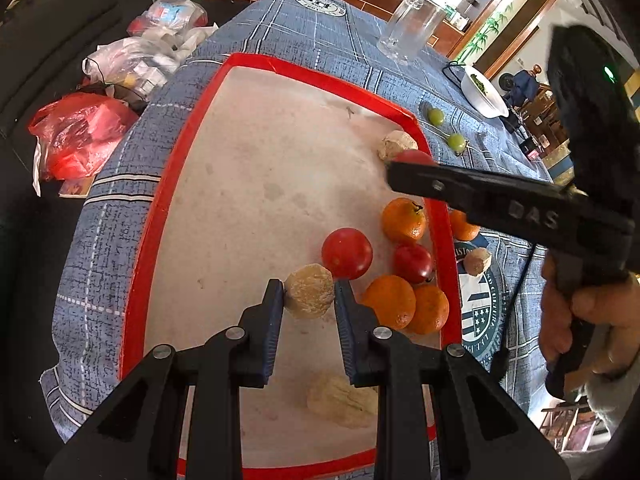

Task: Organize fruits
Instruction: 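Carry beige slice and tomato into the tray and open both tools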

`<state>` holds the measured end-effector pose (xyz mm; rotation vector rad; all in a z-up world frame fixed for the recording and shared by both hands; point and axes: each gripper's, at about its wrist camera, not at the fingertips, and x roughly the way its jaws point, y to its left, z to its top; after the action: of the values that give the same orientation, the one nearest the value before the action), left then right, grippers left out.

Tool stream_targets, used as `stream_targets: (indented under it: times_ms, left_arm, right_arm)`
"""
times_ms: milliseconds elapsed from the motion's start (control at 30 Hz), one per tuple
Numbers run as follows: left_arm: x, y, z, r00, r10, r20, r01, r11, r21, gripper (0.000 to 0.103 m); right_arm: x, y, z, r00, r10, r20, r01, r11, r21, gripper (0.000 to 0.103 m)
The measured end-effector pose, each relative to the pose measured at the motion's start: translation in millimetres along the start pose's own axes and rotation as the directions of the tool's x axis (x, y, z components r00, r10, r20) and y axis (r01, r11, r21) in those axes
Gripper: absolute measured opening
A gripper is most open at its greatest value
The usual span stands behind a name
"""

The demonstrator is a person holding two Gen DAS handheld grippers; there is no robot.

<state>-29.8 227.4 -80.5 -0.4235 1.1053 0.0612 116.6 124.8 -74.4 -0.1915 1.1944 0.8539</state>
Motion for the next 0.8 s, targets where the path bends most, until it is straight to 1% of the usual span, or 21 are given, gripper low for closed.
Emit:
stream_targets:
  times_ms: [300,467,700,800]
  left_arm:
    - [10,-4,-3,1.0,-0.009,-0.027,0.01,1.0,0.029,0.024]
    - [12,-5,-4,0.999,-0.019,-0.029,0.02,0.999,0.039,0.024]
    - [13,-7,-2,1.0,-0.011,-0.027,0.012,0.999,0.048,0.024]
    - [13,-7,-1,1.0,-0.008,-0.029,0.009,0.999,0.048,0.024]
  right_arm:
    - [29,8,8,0.999,-0.016,-0.041,0.015,0.999,-0.029,0.033]
    - [36,9,7,0.998,-0.025,-0.059,0.023,0.999,-0.034,0.033]
    - [40,6,4,0.997,-0.036,-0.07,0.034,0.999,-0.035,0.034]
    - [40,6,5,0.997,-0.026,-0.071,0.024,0.999,-0.028,0.035]
